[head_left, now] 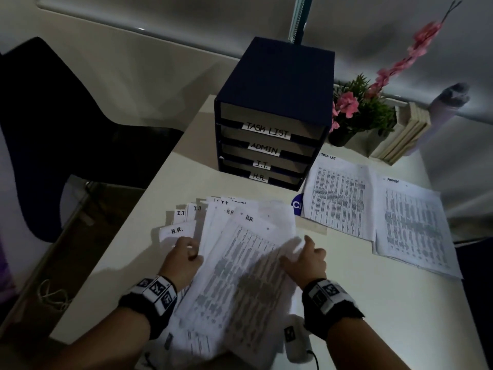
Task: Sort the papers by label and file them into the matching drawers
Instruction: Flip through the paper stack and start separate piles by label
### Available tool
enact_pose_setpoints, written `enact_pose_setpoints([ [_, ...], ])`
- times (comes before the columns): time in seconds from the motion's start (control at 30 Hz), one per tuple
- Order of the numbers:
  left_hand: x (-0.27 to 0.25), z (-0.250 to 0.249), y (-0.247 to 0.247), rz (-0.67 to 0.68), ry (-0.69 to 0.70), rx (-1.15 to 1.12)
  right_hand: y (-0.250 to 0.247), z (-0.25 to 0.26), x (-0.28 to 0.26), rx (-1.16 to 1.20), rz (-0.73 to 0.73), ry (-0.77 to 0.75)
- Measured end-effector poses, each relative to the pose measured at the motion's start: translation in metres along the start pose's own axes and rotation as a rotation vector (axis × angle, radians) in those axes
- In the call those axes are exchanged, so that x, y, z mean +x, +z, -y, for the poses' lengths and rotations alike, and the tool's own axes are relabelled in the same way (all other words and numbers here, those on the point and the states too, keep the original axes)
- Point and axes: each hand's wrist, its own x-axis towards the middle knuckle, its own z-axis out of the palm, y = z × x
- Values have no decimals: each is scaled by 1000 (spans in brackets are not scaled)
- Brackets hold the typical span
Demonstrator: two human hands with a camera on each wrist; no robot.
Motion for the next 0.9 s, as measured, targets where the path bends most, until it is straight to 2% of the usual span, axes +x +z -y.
enact_pose_setpoints([
  [0.1, -5, -3, 11, 81, 23, -10, 0, -19, 3, 169, 16, 108],
  [0.2, -6, -4, 22, 112, 41, 16, -4, -32, 2, 410, 67, 129],
  [0.37, -2, -9, 26, 14, 20, -93, -1, -62, 11, 592, -5, 55],
  [0.53, -1, 1, 15, -24, 11, -194, -18, -58, -5, 916, 81, 10],
  [0.73, -11, 7, 13, 47, 85, -278, -18, -49, -15, 1009, 174, -88],
  [0.9, -19, 8, 16, 34, 85, -297, -14, -44, -11, 1030, 120, -127],
])
